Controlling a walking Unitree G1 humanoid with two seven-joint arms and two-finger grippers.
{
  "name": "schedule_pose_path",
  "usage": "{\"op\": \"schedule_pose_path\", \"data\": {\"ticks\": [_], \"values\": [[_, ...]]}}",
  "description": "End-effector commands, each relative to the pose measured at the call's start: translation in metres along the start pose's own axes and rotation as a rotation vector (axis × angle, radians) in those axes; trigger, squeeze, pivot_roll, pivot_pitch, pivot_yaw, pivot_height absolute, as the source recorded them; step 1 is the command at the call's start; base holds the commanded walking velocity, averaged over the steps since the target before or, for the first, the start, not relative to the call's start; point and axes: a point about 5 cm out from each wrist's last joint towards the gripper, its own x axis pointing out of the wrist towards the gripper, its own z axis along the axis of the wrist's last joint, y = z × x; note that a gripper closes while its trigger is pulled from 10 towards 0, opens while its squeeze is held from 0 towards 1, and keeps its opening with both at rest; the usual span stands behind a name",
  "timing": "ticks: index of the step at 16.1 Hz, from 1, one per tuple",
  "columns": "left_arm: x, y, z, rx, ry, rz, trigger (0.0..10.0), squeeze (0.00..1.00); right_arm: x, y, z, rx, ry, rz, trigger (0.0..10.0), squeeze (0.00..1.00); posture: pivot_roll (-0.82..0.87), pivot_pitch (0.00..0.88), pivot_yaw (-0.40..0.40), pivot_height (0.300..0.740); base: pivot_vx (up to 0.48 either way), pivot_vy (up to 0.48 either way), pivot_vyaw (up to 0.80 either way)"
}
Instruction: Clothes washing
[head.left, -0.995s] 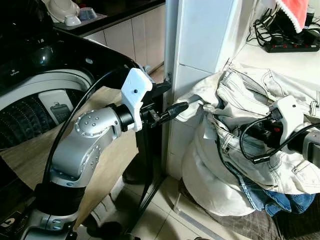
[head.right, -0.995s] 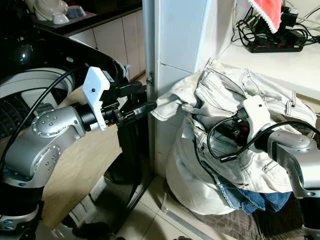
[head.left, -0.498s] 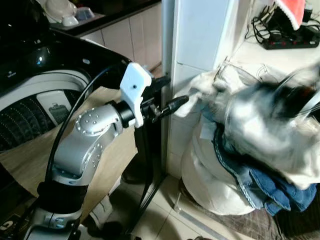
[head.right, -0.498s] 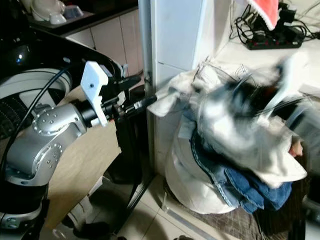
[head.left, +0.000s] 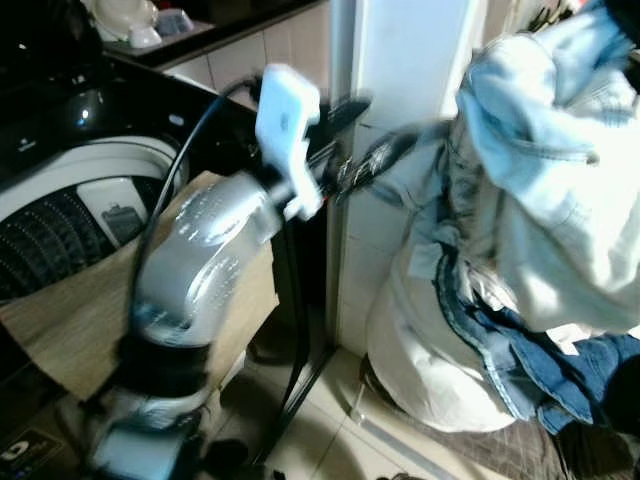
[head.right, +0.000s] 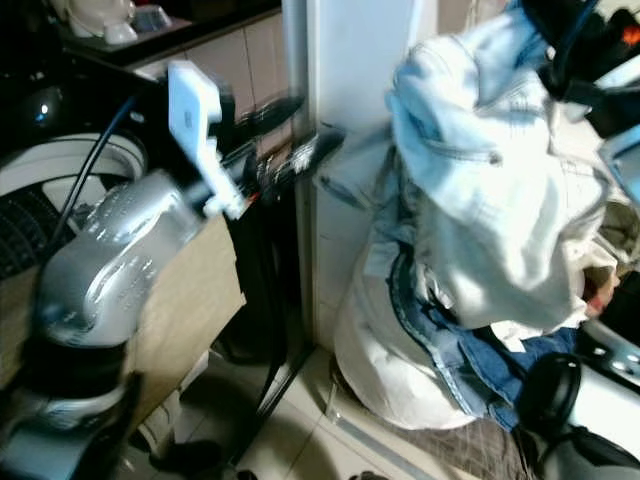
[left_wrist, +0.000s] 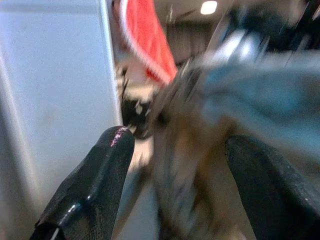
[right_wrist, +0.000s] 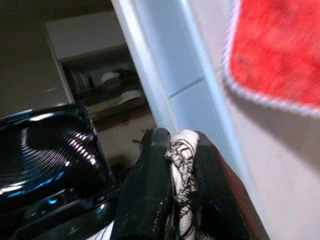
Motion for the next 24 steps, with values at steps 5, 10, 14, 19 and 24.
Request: {"op": "schedule_pose_path", "data": {"ticks": [5,10,14,19,24], "values": [[0.023,-0.009,0.017,-0.211,-0.126,-0.037,10.0,1.00,0.002,0.013,-0.035,0.012,0.071,0.012,0.0,0.00,-0.14,0.000,0.028,0.740,0.000,0.000,0.00],[0.019,-0.027,-0.011,0.006,0.062,-0.222,10.0,1.00,0.002,0.019,-0.033,0.054,0.031,0.033,0.0,0.00,-0.15,0.000,0.035,0.740,0.000,0.000,0.00],[0.010,-0.037,-0.032,0.184,0.156,-0.332,10.0,0.00,0.000,0.022,-0.033,0.054,0.029,0.045,0.0,0.00,-0.15,0.000,0.038,0.740,0.000,0.000,0.00],[-0.007,-0.034,-0.039,0.343,0.204,-0.422,10.0,0.00,0.001,0.023,-0.033,0.058,0.034,0.047,0.0,0.00,-0.14,0.000,0.032,0.740,0.000,0.000,0.00],[-0.014,-0.037,-0.042,0.458,0.194,-0.485,10.0,0.00,0.000,0.023,-0.034,0.051,0.043,0.046,0.0,0.00,-0.14,0.000,0.033,0.740,0.000,0.000,0.00]]}}
